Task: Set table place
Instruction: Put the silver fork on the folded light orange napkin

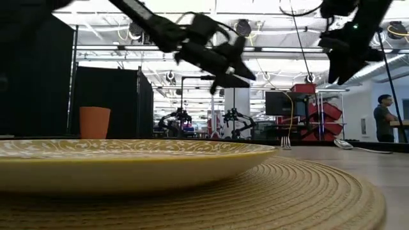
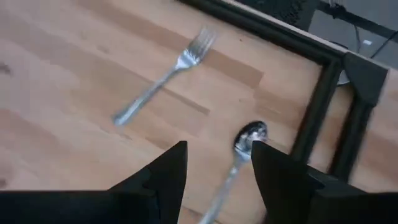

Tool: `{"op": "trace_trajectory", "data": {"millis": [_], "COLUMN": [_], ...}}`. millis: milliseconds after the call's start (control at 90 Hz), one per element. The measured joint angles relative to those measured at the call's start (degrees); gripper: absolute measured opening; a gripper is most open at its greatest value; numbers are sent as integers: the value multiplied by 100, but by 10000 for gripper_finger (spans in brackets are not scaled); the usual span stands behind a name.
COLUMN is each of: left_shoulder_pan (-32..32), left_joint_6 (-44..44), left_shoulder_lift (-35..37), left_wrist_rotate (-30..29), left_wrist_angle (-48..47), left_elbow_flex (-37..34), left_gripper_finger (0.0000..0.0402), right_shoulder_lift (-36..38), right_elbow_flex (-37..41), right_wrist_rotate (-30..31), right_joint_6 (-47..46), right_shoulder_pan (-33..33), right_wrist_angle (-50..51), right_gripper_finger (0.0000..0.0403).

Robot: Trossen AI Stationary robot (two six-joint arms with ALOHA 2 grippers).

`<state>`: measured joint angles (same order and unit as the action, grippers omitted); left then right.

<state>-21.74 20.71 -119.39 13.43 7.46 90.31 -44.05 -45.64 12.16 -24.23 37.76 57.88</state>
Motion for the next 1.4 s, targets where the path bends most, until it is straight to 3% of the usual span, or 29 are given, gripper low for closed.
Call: {"op": "trace_trajectory", "data": {"millis": [222,356,644,856,1400], "left_shoulder_pan": [311,318,313,386,759], "left_joint_6": [98,95,151,184,-304], "left_shoulder_lift": [-1269,-1769,-2126,-2208,-2501], "left_wrist_rotate": [-156,-517,-1076,-1095,-1111], "left_wrist_angle": [-918,-1465,-1295,-1046,-1459], "left_elbow_flex": [1682,2227,2327,2327,2325], "left_gripper_finger": [136,136,136,136,136], "right_shoulder_lift": [559,475,463,462,459], "right_elbow_flex": [1180,1359,1357,1355,1352], "right_wrist_rotate": [-269,-409,-510,-622,-800], "right_joint_6": [126,217,346,374,241], "right_shoulder_pan": [2,2,1,2,2], "right_wrist_angle": [-1340,-1568,-2372,-2660,-2641], "right_gripper_finger": [164,164,164,164,164]}}
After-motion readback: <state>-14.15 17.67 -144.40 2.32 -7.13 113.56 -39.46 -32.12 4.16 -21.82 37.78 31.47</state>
